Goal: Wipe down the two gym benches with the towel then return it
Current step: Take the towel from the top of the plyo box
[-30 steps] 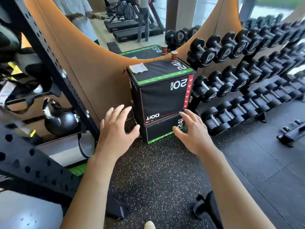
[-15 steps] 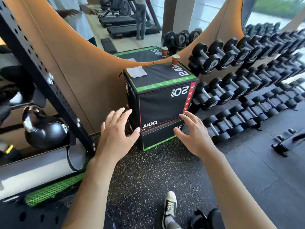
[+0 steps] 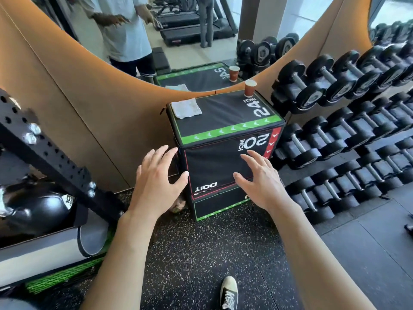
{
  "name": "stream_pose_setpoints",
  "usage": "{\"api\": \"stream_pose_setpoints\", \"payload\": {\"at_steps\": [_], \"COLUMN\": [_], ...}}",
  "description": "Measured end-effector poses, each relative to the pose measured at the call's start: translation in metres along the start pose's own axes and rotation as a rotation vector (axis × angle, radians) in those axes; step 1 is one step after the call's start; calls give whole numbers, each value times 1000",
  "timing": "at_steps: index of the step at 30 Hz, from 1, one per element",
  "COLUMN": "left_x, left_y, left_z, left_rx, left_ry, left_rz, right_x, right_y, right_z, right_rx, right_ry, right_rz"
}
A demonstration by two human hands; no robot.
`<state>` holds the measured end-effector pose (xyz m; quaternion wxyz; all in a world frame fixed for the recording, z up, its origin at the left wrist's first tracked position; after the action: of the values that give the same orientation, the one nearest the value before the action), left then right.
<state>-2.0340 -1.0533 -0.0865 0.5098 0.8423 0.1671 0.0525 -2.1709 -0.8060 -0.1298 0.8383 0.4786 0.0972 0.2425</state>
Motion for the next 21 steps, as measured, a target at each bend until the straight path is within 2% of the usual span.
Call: {"api": "stream_pose_setpoints", "payload": {"at_steps": [11, 21], "left_x": [-107, -185], "left_y": [-38, -63], "left_z": [-25, 19], "left_rx": [-33, -40], "left_ry": [63, 103], "left_rz": [22, 33], "right_x": [-117, -208], "right_y": [17, -6], "right_z": [-54, -51], "right_rx": [-88, -105], "right_ry": [29, 77], "right_rz": [54, 57]}}
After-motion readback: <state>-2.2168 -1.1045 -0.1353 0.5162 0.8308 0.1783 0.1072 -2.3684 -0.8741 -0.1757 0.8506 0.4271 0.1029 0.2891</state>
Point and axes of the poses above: each hand's wrist, its own x-axis away from the middle knuckle, its own y-axis out of the back of the hand, z = x × y, the point moved 5 cm from there along -x, towards the middle knuckle, and after that the axes turned 7 degrees about z, right-handed, at the moved point
